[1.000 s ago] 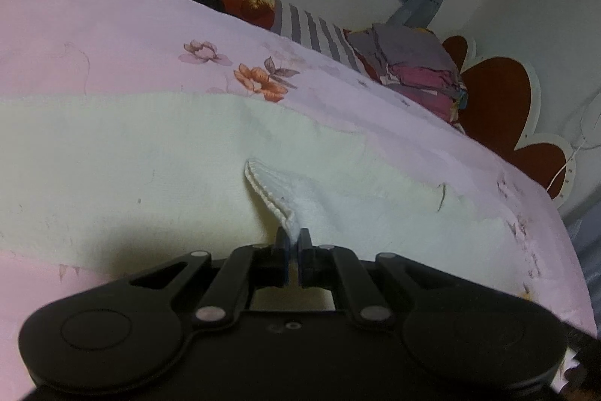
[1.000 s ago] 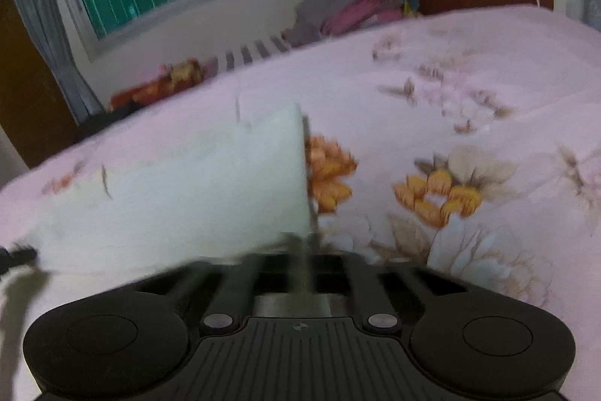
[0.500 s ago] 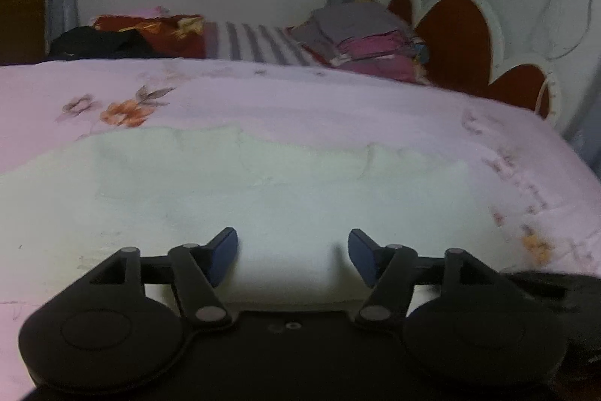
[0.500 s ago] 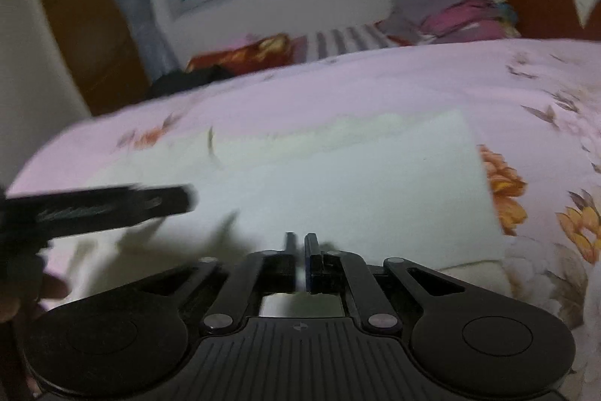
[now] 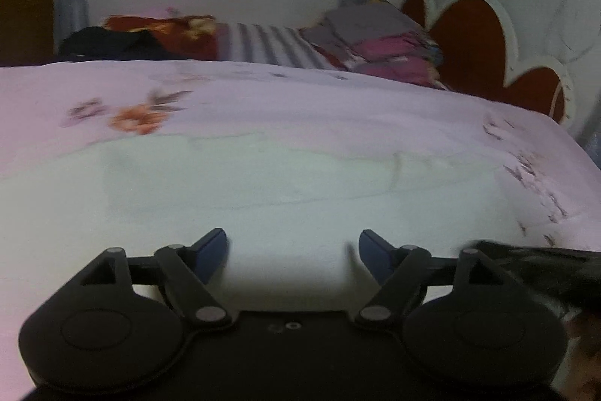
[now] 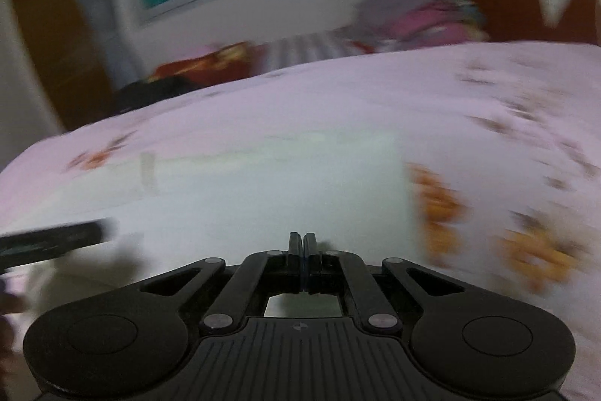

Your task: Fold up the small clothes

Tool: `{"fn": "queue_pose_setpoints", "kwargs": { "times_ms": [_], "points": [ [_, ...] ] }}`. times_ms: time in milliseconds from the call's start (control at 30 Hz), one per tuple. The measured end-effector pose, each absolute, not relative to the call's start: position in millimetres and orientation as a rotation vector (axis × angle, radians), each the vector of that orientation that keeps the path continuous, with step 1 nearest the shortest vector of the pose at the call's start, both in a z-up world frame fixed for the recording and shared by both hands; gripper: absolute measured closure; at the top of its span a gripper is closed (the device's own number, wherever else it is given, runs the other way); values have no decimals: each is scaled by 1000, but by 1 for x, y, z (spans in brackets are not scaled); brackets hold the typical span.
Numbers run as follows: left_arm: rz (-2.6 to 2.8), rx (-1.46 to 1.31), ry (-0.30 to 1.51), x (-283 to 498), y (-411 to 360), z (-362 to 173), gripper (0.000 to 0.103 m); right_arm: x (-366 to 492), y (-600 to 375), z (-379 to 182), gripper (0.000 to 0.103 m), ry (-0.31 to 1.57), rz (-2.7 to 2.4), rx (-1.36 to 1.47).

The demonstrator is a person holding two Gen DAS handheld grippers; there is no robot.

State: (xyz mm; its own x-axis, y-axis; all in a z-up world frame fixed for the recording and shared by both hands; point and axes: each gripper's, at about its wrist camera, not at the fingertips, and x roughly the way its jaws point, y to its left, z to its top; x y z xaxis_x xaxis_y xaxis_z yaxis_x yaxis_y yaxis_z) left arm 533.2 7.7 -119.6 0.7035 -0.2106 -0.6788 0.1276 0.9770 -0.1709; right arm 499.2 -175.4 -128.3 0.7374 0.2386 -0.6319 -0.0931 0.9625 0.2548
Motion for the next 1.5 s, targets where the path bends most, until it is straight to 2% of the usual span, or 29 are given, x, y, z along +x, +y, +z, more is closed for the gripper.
{"fn": "queue_pose_setpoints", "kwargs": {
  "times_ms": [200,367,567,967,1033,1100,1200,1267,1333,1400,1500],
  "points": [
    [-182,-65,807,553,22,-137,26,532,-144,-139,102,761,360,119],
    [-114,-128,797,562,67,-136,28,580,-218,-146,102,755,45,164],
    [-100,-111,796,566,61,-127,28,613,-245,-147,102,791,19,176],
    [-91,-1,794,509,54,-126,24,512,-236,-141,102,812,62,84],
    [-112,-29,762,505,52,-122,22,502,-235,-133,102,778,67,104],
    [-102,-2,805,510,48,-130,20,496,-231,-130,102,760,82,113],
    [-93,-23,807,507,49,-130,19,500,-225,-143,102,839,69,88],
    [-96,-36,791,503,52,-129,15,494,-222,-134,102,807,66,75],
    [-93,-26,817,503,55,-133,15,488,-222,-131,102,768,79,63],
    [-99,-19,811,498,57,-128,14,493,-221,-144,102,847,74,49],
    [-65,-9,779,486,74,-117,4,488,-225,-132,102,817,85,81]
  ]
}}
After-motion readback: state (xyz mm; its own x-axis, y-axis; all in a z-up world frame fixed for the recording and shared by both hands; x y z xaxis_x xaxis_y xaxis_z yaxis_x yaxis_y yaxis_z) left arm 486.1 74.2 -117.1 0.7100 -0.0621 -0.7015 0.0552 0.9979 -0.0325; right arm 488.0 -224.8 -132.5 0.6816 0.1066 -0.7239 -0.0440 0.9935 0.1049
